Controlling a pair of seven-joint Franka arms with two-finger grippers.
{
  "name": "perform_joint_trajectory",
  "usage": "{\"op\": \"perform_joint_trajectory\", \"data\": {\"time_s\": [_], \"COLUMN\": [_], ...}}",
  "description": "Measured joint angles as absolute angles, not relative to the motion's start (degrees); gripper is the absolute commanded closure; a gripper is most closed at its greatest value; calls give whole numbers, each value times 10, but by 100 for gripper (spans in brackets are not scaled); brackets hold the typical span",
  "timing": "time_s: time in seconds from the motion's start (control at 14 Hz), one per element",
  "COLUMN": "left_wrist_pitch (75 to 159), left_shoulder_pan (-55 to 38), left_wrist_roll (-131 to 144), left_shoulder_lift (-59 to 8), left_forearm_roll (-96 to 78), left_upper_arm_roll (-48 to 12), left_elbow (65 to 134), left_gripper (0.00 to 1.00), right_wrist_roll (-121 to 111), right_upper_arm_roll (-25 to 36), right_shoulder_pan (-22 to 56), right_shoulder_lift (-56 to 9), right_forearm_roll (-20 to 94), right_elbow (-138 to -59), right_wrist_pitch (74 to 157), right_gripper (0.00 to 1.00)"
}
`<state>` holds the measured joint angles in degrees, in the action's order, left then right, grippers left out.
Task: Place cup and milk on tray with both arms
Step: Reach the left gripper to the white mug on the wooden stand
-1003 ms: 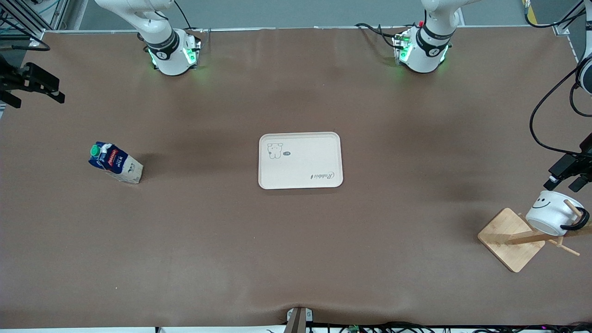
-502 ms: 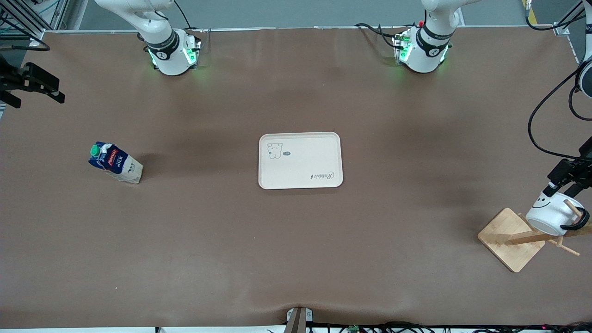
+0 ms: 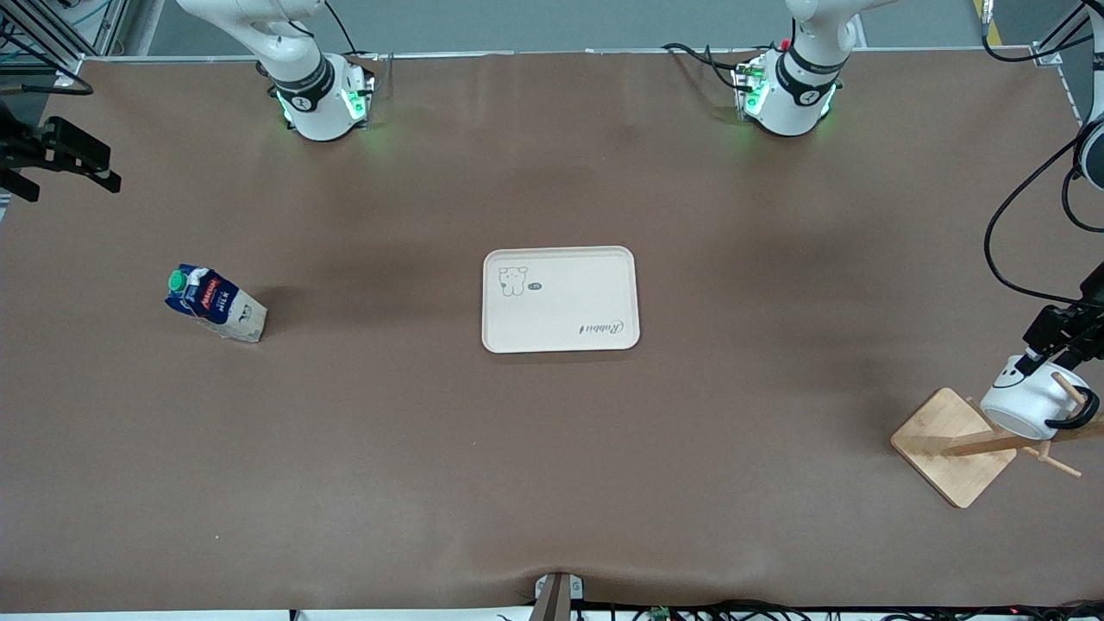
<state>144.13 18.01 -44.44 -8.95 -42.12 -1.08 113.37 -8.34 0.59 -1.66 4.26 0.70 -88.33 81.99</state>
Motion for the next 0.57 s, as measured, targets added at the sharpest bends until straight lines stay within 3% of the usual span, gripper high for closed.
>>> {"op": "perform_joint_trajectory", "data": {"time_s": [0.21, 0.57], "left_wrist_pitch": [1441, 1434], "left_shoulder_pan": [180, 178], "left_wrist_roll": [-446, -447], "left_shoulder_lift": [-101, -103], "left_forearm_roll": [-421, -427], "left_upper_arm_roll": [-11, -15], "left_elbow": [1125, 1117], "left_gripper": [67, 100], "right_wrist_roll": [-83, -83], "right_upper_arm_roll": [6, 6], "right_shoulder_pan": [-17, -17], "right_shoulder_lift": [43, 42], "right_forearm_roll": [7, 7], "right_elbow": [-883, -883], "right_wrist_pitch": [820, 820], "right_gripper": [0, 0]}}
